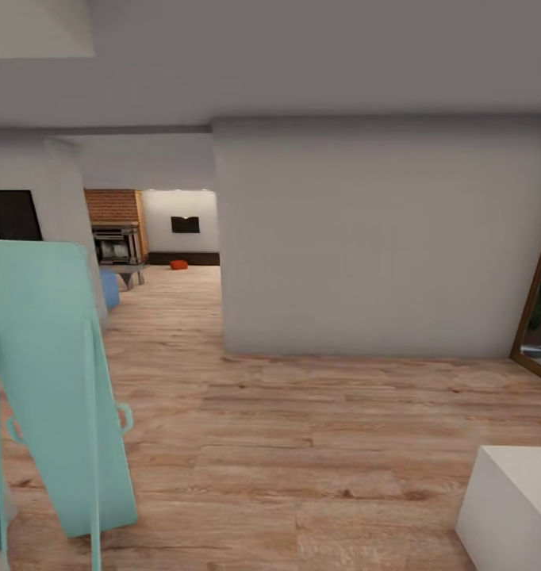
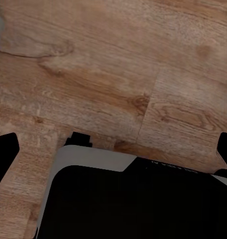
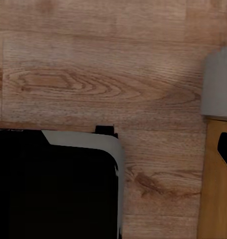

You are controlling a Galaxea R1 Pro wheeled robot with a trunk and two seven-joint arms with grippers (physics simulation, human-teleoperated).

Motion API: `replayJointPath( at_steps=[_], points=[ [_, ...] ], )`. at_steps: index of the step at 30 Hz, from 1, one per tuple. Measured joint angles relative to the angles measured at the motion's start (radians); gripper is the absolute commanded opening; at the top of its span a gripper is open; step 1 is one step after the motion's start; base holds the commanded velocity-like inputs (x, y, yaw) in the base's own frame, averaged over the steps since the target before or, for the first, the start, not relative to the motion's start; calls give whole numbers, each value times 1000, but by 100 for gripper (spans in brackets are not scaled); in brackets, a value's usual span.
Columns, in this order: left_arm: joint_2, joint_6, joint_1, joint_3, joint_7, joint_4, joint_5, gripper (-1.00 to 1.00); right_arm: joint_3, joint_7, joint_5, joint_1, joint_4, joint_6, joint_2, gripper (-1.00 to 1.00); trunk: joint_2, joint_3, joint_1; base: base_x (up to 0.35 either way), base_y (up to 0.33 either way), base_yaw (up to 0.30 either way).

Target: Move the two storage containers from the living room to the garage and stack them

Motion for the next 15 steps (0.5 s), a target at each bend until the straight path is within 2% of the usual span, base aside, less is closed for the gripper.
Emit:
replayJointPath(
  at_steps=[15],
  points=[
    [0, 0, 0, 0, 0, 0, 0, 100, 0, 0, 0, 0, 0, 0, 0, 100, 0, 0, 0, 325, 0, 0]
  ],
)
